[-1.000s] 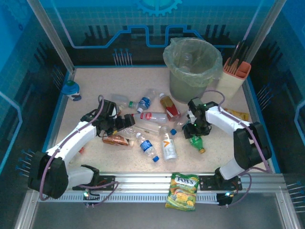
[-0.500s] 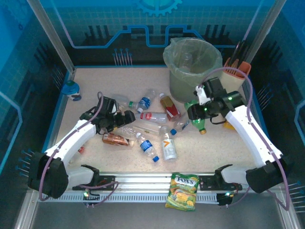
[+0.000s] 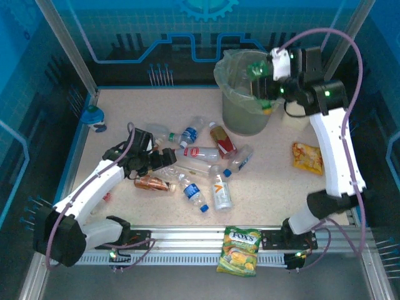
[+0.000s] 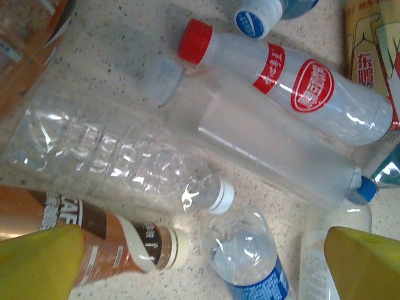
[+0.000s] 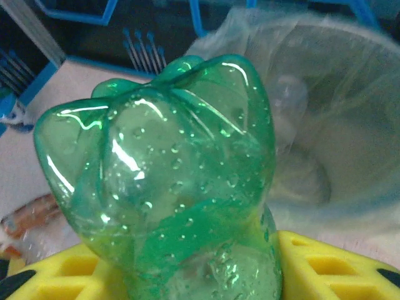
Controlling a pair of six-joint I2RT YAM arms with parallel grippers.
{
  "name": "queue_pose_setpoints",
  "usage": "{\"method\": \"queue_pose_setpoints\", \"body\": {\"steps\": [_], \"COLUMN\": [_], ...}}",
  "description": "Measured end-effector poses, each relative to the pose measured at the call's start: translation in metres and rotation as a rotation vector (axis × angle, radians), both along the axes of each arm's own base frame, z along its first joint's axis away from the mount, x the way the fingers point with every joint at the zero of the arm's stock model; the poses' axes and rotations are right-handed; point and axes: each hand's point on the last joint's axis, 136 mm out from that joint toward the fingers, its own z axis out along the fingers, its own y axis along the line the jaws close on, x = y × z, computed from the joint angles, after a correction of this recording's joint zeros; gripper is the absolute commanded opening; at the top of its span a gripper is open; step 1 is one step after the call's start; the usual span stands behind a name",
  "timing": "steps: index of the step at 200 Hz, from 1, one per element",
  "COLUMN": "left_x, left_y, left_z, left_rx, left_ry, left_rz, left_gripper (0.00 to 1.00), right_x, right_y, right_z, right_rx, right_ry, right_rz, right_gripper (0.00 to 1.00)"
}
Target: Put the plastic bottles in the bin
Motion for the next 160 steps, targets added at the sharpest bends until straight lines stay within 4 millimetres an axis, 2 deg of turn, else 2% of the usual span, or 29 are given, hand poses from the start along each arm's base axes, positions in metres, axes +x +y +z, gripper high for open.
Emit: {"method": "queue_pose_setpoints", "body": {"steps": [22,35,47,67,92,112,140,160], "left_x": [-0.017,-0.028,-0.039,-0.054,-0.067,-0.074,-0.084,-0.088], "left_y": [-0.001,0.000,0.003,0.007,0.012,0.013,0.009,0.007], "left_z": [0.002,0.002,0.002,0.004,0.009,0.007,-0.008,-0.017], "left_rx": [0.019,0.033,0.051,0.065,0.061,0.052,0.053,0.051], "left_ry": [0.020,0.044,0.066,0.088,0.087,0.091,0.141,0.164], "left_rz": [-0.019,-0.026,-0.027,-0.023,-0.001,0.017,0.026,0.034], "left_gripper": [0.99,0.99,0.99,0.98,0.98,0.97,0.97,0.97], "right_x": [0.058,0.093,0.122,0.158,0.177,0.183,0.190,0.194], "right_y": [-0.008,-0.010,-0.011,-0.010,-0.010,-0.011,-0.013,-0.013], "right_z": [0.010,0.005,-0.010,-0.060,-0.120,-0.151,-0.170,-0.172], "right_rx": [0.005,0.001,-0.007,-0.026,-0.058,-0.079,-0.106,-0.114], "right_ry": [-0.061,-0.081,-0.079,-0.004,0.109,0.166,0.193,0.183], "right_rz": [-0.051,-0.079,-0.098,-0.121,-0.136,-0.143,-0.154,-0.151], "right_gripper": [0.50,0.49,0.49,0.49,0.50,0.51,0.57,0.65]}}
